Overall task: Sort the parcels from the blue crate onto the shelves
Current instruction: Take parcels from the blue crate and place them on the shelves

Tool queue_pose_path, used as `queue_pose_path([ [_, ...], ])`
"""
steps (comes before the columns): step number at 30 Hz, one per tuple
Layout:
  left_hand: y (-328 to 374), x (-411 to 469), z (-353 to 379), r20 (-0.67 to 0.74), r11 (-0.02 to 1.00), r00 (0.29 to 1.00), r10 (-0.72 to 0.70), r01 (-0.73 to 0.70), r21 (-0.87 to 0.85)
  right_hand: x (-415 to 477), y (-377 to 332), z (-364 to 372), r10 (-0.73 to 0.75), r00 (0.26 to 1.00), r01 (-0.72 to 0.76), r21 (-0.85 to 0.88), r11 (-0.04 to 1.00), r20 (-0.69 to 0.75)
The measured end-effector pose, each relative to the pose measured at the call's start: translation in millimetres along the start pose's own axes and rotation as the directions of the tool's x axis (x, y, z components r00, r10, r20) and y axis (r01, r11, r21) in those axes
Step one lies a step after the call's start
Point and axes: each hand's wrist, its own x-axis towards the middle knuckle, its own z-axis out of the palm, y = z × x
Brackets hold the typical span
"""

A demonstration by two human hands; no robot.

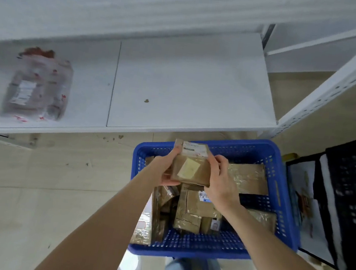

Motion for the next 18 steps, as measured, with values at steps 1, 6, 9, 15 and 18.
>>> queue_pose_path([
  [1, 2, -16, -3, 0.019, 1.000, 1.000, 0.006, -0.006, 0.004, -7, -6, -13, -0.029, 1.000, 0.029, 0.017, 0.999, 0.003],
  [6, 12, -89, -17, -0.018, 0.988, 0.989, 0.149, -0.148, 0.054, -33, -42, -75, 0.205, 0.969, -0.248, 0.587, 0.770, 0.140],
  [9, 16, -131, -22, 0.014, 0.978, 0.980, 0.198, -0.198, 0.065, -37, -67, -114, 0.306, 0.803, -0.586, 0.768, 0.257, 0.511],
  [15, 35, -208, -39, 0.123, 0.950, 0.959, 0.256, -0.273, 0.152, -49, -97, -181, 0.112, 0.712, -0.696, 0.718, -0.023, 0.694],
  [18, 55, -238, -46, 0.149, 0.910, 0.935, 0.322, -0.349, 0.223, -49, -109, -207, 0.079, 0.758, -0.651, 0.759, 0.022, 0.647],
])
